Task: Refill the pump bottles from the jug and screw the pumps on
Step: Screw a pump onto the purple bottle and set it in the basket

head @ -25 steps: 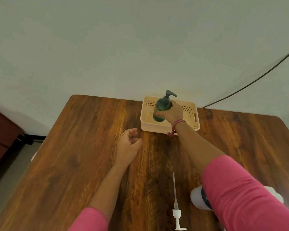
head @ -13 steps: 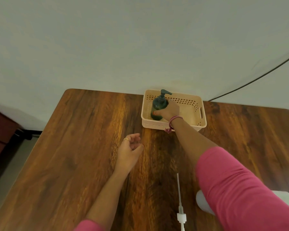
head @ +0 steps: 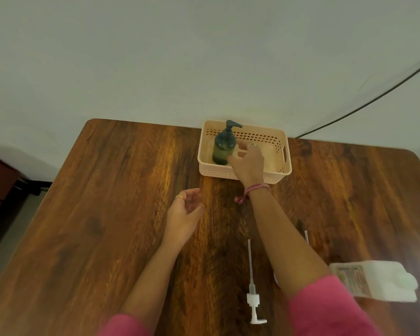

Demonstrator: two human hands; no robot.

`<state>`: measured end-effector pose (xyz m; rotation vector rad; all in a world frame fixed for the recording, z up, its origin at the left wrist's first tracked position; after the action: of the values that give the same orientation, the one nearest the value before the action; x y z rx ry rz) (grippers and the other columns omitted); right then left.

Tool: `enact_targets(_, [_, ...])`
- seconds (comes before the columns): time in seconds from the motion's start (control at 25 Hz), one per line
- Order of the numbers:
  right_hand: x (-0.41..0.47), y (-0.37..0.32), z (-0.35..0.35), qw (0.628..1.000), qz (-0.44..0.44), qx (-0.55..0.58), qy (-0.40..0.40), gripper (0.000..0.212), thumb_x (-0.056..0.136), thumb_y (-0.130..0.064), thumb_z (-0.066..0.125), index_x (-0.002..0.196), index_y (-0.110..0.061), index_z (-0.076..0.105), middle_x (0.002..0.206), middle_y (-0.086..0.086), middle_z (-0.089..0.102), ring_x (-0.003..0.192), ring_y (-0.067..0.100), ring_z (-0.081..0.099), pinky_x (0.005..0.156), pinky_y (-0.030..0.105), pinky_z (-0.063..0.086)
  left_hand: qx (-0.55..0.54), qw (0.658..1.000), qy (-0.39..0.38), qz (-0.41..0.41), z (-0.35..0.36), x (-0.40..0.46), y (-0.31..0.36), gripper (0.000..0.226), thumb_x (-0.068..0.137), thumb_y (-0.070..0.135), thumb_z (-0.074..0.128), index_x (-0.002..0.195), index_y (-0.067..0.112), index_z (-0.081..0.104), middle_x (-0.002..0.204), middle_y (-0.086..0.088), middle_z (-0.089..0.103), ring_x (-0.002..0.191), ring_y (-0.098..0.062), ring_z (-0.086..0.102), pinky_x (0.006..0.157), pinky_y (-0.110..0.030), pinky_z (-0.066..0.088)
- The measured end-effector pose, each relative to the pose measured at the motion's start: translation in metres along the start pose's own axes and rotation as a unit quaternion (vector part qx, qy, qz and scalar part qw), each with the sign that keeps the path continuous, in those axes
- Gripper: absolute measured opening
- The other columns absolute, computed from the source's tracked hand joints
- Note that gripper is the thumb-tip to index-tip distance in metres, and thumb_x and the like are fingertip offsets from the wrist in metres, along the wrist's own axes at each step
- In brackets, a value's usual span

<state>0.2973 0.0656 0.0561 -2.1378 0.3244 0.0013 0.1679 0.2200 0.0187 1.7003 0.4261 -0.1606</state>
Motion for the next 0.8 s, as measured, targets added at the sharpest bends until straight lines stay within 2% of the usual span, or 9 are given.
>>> enact_targets(0.08, [-0.04,0.003,-0.011,0.999,-0.029,0.005,-0.022,0.041,0.086,-0.008,0.064,0.124,-0.013,0.054,0.111,-0.005,0.055,0.096,0.007,0.055,0.08,0.008,0.043,-0.006,1.0,0.003,-0.003,0.001,-0.011,-0.005,0.033,0.088,0.008,0.062,0.119,0.019,0.058,0.11,0.008,0.063,0.1,-0.005,0.06,0.081,-0.017,0.048])
enact_targets(0.2, [-0.093,0.026,-0.019,0.992,-0.096,-0.03,-0.07,0.03,0.087,-0.01,0.062,0.117,-0.014,0.06,0.113,-0.001,0.059,0.099,0.006,0.056,0.083,0.012,0.043,-0.013,1.0,-0.005,-0.001,0.005,-0.03,-0.012,0.032,0.089,0.009,0.061,0.119,0.019,0.058,0.11,0.01,0.063,0.099,0.0,0.059,0.078,-0.013,0.048])
enact_targets(0.32, [-0.137,0.063,-0.026,0.978,-0.144,-0.08,-0.129,0.027,0.088,-0.008,0.06,0.114,-0.014,0.061,0.114,-0.001,0.061,0.099,-0.001,0.052,0.082,0.004,0.04,-0.011,1.0,-0.013,-0.005,0.01,-0.053,-0.019,0.033,0.09,0.008,0.06,0.12,0.019,0.057,0.111,0.011,0.062,0.099,0.002,0.058,0.075,-0.01,0.046])
enact_targets(0.44, [-0.168,0.099,-0.041,0.97,-0.128,-0.117,-0.17,0.026,0.091,-0.007,0.055,0.115,-0.014,0.062,0.115,-0.001,0.06,0.099,0.0,0.052,0.089,0.011,0.043,0.011,1.0,-0.016,-0.009,0.018,-0.074,-0.027,0.033,0.089,0.009,0.062,0.119,0.021,0.059,0.113,0.01,0.062,0.103,-0.002,0.058,0.08,-0.015,0.044])
enact_targets(0.52, [-0.183,0.116,-0.051,0.961,-0.133,-0.153,-0.187,0.028,0.093,-0.005,0.05,0.117,-0.014,0.062,0.117,0.001,0.06,0.101,0.005,0.055,0.087,0.01,0.042,0.028,0.999,-0.012,-0.01,0.024,-0.086,-0.033,0.033,0.087,0.011,0.063,0.118,0.022,0.059,0.112,0.01,0.062,0.103,-0.006,0.059,0.081,-0.018,0.044])
enact_targets(0.6, [-0.196,0.13,-0.057,0.931,-0.173,-0.228,-0.227,0.035,0.093,0.0,0.047,0.123,-0.015,0.059,0.123,0.003,0.056,0.106,0.015,0.058,0.088,0.016,0.045,0.049,0.999,-0.006,-0.011,0.03,-0.097,-0.035,0.033,0.087,0.012,0.064,0.118,0.022,0.06,0.112,0.01,0.062,0.099,-0.003,0.058,0.077,-0.015,0.042])
enact_targets(0.72, [-0.217,0.149,-0.06,0.832,-0.26,-0.382,-0.308,0.046,0.089,0.004,0.05,0.129,-0.019,0.051,0.133,0.005,0.046,0.105,0.026,0.058,0.084,0.032,0.052,0.059,0.998,-0.003,-0.018,0.041,-0.113,-0.038,0.032,0.087,0.013,0.064,0.118,0.023,0.06,0.113,0.009,0.062,0.099,-0.002,0.057,0.078,-0.016,0.041])
enact_targets(0.8, [-0.227,0.158,-0.059,0.783,-0.307,-0.425,-0.335,0.044,0.092,0.001,0.048,0.131,-0.018,0.051,0.14,0.008,0.04,0.105,0.032,0.055,0.08,0.04,0.054,0.062,0.998,-0.005,-0.018,0.048,-0.122,-0.039,0.031,0.087,0.014,0.064,0.117,0.024,0.06,0.113,0.009,0.062,0.102,-0.007,0.057,0.081,-0.02,0.043])
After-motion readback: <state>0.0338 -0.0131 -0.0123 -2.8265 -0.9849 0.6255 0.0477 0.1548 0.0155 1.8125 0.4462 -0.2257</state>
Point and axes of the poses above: each hand's wrist, its own x-axis towards the middle knuckle, its own z-axis out of the palm, y = z × x, the point moved 4 cm from there along x, towards the middle knuckle
